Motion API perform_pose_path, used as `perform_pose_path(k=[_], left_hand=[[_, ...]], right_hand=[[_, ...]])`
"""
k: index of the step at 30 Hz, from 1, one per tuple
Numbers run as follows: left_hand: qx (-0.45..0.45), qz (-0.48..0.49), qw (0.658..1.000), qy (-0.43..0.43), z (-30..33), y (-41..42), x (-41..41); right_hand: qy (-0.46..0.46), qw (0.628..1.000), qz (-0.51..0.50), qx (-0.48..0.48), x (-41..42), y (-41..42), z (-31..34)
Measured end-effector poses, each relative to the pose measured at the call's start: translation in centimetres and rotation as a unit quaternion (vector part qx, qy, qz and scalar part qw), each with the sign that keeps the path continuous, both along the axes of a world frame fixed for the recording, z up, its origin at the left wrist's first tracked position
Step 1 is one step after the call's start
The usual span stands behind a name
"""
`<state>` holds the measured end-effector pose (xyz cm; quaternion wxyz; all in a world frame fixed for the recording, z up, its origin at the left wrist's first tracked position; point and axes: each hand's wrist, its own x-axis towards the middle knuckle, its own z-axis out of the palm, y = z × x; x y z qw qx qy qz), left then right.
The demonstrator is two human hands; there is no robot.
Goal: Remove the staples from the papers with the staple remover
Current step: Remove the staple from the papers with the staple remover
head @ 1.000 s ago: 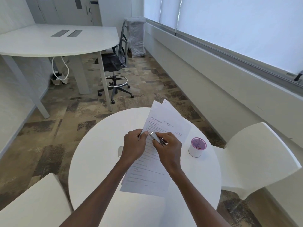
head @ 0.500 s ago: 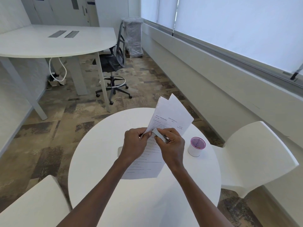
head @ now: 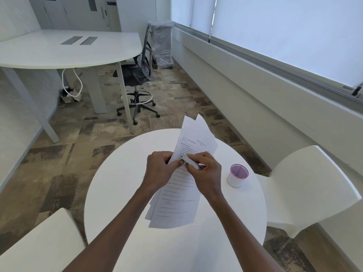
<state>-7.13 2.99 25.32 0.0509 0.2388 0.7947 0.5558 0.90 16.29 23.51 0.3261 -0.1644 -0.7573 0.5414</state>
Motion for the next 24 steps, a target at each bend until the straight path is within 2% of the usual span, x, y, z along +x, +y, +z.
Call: perform_pose_path(k=[5,10,13,18,24], left_hand=[[-0.004,-0.016,1.000,-0.016,0.3,0.0,0.2],[-0.009,-0.002,1.000,-0.014,0.0,0.4,0.6],[-0.006,0.002,1.000,-0.011,0.0,0.6,0.9],[0.019,-0.018,0.999,-0.039,0.8,0.5,0.8],[0.039,-0.018,0.998,-0.048,0.9,0.8,0.9]], right_hand=[[0.004,0.999,0.019,-0.036,0.3,0.2,-0.2],[-0.017,0.997,-0.038,0.061,0.5,-0.5,-0.3],[-0.023,0.995,-0.054,0.082,0.4,-0.6,-0.2],[0.012,0.999,0.010,-0.043,0.4,0.4,-0.1],[0.033,0.991,0.070,-0.106,0.6,1.3,-0.5]])
